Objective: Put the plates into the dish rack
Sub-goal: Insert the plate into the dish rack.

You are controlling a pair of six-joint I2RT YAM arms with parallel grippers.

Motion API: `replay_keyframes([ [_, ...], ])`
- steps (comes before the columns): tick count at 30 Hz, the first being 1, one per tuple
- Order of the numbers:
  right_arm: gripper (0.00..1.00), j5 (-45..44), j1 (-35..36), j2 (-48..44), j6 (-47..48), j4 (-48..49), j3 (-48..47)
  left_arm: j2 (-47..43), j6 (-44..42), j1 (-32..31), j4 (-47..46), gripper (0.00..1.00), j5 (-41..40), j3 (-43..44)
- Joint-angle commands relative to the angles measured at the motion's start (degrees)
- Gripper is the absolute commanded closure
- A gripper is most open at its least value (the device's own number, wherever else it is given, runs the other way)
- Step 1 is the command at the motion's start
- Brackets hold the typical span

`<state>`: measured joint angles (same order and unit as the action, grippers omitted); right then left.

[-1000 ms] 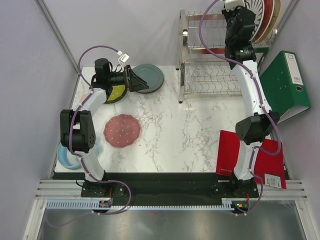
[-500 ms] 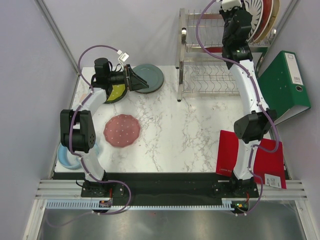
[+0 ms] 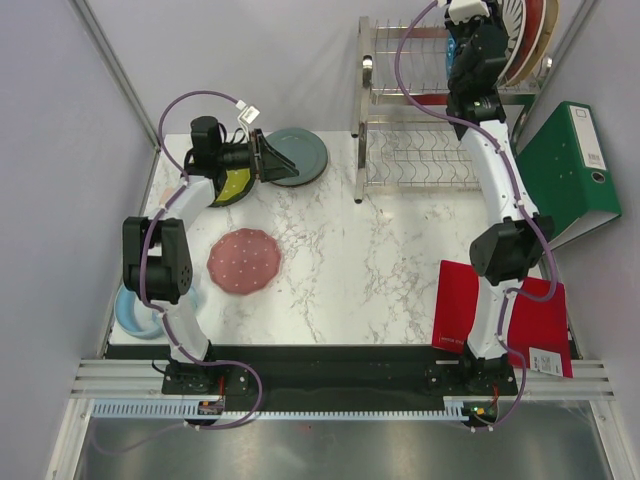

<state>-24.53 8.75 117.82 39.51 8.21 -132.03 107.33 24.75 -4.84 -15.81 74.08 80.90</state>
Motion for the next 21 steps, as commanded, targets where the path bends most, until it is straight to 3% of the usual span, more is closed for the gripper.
replay_keyframes([
  [1, 0.49, -0.95, 0.12, -5.66, -0.66, 7.26, -1.56, -0.28, 1.0, -0.52, -3.0, 0.0, 0.98, 1.45],
  [3, 0.47, -0.52, 0.82, -6.81, -0.83, 8.13, -2.09, -1.5, -1.8, -0.52, -2.04, 0.0, -0.94, 1.27],
  [7, 0.45, 0.8, 2.49, -13.64, 1.62, 9.36, 1.32, -3.0, -17.25, -0.52, 21.8, 0.0, -11.13, 5.75],
  [11, 0.4, 3.26, 3.81, -21.39, 0.06, 7.62, 9.58, -3.79, -24.66, -0.35, 31.16, 0.0, -24.04, 5.76],
  [14, 0.35, 12.9, 4.43, -29.55, -7.03, 0.51, 22.28, -5.11, -26.14, -0.08, 35.66, 0.0, -30.29, 3.4],
  [15, 0.34, 22.68, 4.43, -31.58, -8.99, -4.55, 25.12, -5.89, -26.33, 0.09, 36.29, 0.0, -31.36, 2.17],
  [17, 0.32, 33.96, 4.69, -36.07, -17.04, -14.46, 31.62, -9.41, -27.56, 0.53, 38.64, 0.0, -35.21, -2.04],
  [19, 0.31, 46.56, 5.74, -37.57, -24.35, -19.35, 34.63, -12.31, -28.87, 1.93, 42.16, 0.0, -37.16, -3.64],
  [20, 0.3, 50.42, 6.53, -37.58, -33.53, -21.46, 38.04, -13.19, -29.06, 2.72, 45.31, 0.0, -38.3, -5.3],
  [21, 0.32, 59.86, 6.89, -35.92, -37.18, -22.52, 39.29, -13.98, -29.15, 3.86, 46.3, 0.0, -38.57, -6.27],
])
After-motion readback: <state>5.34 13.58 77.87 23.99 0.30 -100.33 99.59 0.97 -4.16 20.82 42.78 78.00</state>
